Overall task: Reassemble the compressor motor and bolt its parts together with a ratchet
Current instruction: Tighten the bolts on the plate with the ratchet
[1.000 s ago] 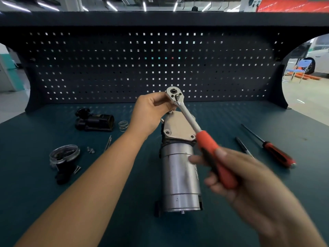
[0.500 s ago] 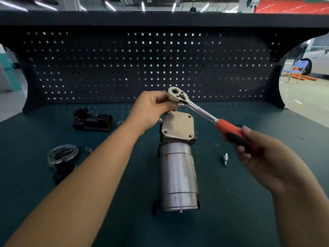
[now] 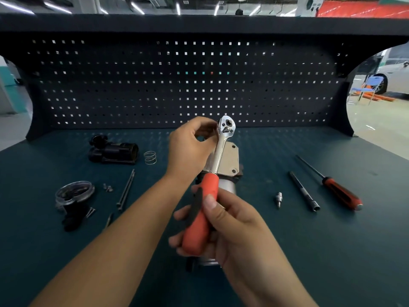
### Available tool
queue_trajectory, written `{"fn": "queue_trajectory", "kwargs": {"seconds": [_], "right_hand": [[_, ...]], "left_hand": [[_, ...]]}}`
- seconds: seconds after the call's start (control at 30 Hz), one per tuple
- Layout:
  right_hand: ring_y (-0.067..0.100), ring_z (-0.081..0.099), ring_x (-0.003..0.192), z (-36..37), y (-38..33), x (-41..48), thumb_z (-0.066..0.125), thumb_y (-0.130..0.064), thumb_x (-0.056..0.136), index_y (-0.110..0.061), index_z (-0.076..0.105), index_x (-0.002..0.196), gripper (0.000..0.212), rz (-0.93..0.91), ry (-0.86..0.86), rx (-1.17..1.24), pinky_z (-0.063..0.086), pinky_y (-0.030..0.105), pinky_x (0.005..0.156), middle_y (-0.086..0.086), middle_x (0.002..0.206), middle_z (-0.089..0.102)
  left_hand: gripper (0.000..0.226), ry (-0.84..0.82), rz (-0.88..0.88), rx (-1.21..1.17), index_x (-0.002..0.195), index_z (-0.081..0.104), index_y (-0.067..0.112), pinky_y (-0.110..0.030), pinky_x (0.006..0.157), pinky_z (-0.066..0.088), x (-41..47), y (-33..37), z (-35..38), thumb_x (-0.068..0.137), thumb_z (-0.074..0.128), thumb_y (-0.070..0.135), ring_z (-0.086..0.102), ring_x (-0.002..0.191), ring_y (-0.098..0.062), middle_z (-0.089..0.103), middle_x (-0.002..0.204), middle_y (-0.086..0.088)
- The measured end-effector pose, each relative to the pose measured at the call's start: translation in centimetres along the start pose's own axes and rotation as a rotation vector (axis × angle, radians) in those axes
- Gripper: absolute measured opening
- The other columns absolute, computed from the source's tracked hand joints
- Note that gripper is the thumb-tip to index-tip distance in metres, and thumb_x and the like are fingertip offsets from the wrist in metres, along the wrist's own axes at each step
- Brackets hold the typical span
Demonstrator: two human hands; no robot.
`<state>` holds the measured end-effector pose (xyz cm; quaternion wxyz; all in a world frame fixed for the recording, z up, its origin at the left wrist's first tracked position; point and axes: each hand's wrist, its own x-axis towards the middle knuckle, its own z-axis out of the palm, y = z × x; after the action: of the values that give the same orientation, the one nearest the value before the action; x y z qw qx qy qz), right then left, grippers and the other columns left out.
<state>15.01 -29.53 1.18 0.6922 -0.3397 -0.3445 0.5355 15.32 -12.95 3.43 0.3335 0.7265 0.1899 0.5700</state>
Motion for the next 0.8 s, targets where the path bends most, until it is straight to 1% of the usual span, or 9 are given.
{"fn": "queue_trajectory", "kwargs": {"seconds": [0.13, 0.2, 0.23, 0.33, 0.43, 0.5, 0.57, 0.7, 0.8], "right_hand": [[0.026, 0.064, 0.05, -2.3, -1.7, -0.7, 0.064, -0.023, 0.075, -0.013, 0.071, 0.09, 0.02, -0.054, 0.052, -0.162, 0.05, 0.026, 0.044, 0.015, 0.08, 0.071], [0.017, 0.055, 0.04, -4.3, -3.6, -0.7, 0.076, -0.019, 0.065, -0.016, 0.075, 0.087, 0.022, -0.118, 0.179, -0.319, 0.041, 0.017, 0.039, 0.013, 0.075, 0.071], [0.013, 0.049, 0.037, -5.4, -4.6, -0.5, 0.077, -0.025, 0.058, -0.015, 0.076, 0.084, 0.027, -0.153, 0.262, -0.372, 0.036, 0.014, 0.037, 0.012, 0.072, 0.071], [0.009, 0.035, 0.036, -7.7, -7.1, 0.2, 0.063, -0.029, 0.063, -0.003, 0.07, 0.078, 0.031, -0.194, 0.434, -0.354, 0.028, 0.013, 0.036, 0.018, 0.074, 0.07], [0.01, 0.035, 0.036, -6.5, -6.5, -0.2, 0.072, -0.029, 0.056, -0.005, 0.072, 0.069, 0.027, -0.186, 0.4, -0.401, 0.027, 0.015, 0.036, 0.014, 0.072, 0.069], [0.011, 0.042, 0.037, -4.3, -4.6, -0.8, 0.074, -0.031, 0.059, -0.012, 0.074, 0.072, 0.023, -0.154, 0.322, -0.416, 0.031, 0.018, 0.035, 0.008, 0.069, 0.068], [0.016, 0.053, 0.04, -2.1, -2.4, -0.9, 0.077, -0.029, 0.067, -0.011, 0.072, 0.081, 0.023, -0.117, 0.247, -0.305, 0.038, 0.021, 0.036, 0.007, 0.072, 0.069], [0.027, 0.065, 0.052, 0.3, 0.2, -0.2, 0.061, -0.026, 0.068, -0.01, 0.063, 0.1, 0.036, -0.024, 0.147, -0.094, 0.05, 0.026, 0.046, 0.007, 0.079, 0.071], [0.024, 0.064, 0.049, -0.7, -0.9, -0.3, 0.063, -0.026, 0.068, -0.008, 0.066, 0.095, 0.033, -0.04, 0.158, -0.17, 0.048, 0.025, 0.043, 0.009, 0.078, 0.072]], "left_hand": [[0.032, 0.002, -0.028, -0.041, 0.075, 0.064, 0.034, -0.007, 0.065, 0.045, 0.4, 0.2, -0.3, 0.079, 0.07, 0.002, 0.06, 0.065, 0.01, 0.065, 0.067, 0.023], [0.029, -0.013, -0.051, -0.087, 0.076, 0.066, 0.031, -0.007, 0.061, 0.045, 0.5, 0.3, -0.7, 0.081, 0.068, 0.002, 0.06, 0.064, 0.009, 0.067, 0.067, 0.022], [0.027, -0.031, -0.059, -0.108, 0.077, 0.067, 0.028, -0.007, 0.059, 0.045, 0.5, 0.4, -0.9, 0.082, 0.067, 0.002, 0.061, 0.064, 0.008, 0.068, 0.066, 0.021], [0.023, -0.101, -0.08, -0.152, 0.08, 0.067, 0.024, -0.012, 0.061, 0.048, 0.6, 0.4, -1.1, 0.085, 0.065, 0.001, 0.063, 0.068, 0.003, 0.07, 0.069, 0.019], [0.024, -0.115, -0.075, -0.174, 0.083, 0.066, 0.025, -0.013, 0.063, 0.049, 0.6, 0.3, -1.2, 0.086, 0.063, 0.001, 0.064, 0.072, 0.001, 0.07, 0.073, 0.016], [0.027, -0.109, -0.037, -0.143, 0.085, 0.065, 0.029, -0.014, 0.069, 0.05, 0.4, 0.1, -1.2, 0.086, 0.064, 0.002, 0.064, 0.075, 0.0, 0.069, 0.078, 0.017], [0.028, -0.071, -0.022, -0.092, 0.082, 0.065, 0.034, -0.018, 0.072, 0.051, 0.2, 0.0, -1.1, 0.083, 0.068, 0.006, 0.065, 0.077, -0.002, 0.069, 0.078, 0.018], [0.021, 0.021, -0.026, 0.041, 0.072, 0.065, 0.033, -0.026, 0.066, 0.052, 0.3, 0.2, -0.6, 0.075, 0.079, 0.017, 0.065, 0.075, -0.015, 0.069, 0.079, 0.002], [0.025, -0.013, -0.046, 0.051, 0.071, 0.066, 0.036, -0.021, 0.066, 0.051, 0.7, 0.3, -1.1, 0.078, 0.074, 0.012, 0.064, 0.073, -0.005, 0.07, 0.077, 0.007]]}}
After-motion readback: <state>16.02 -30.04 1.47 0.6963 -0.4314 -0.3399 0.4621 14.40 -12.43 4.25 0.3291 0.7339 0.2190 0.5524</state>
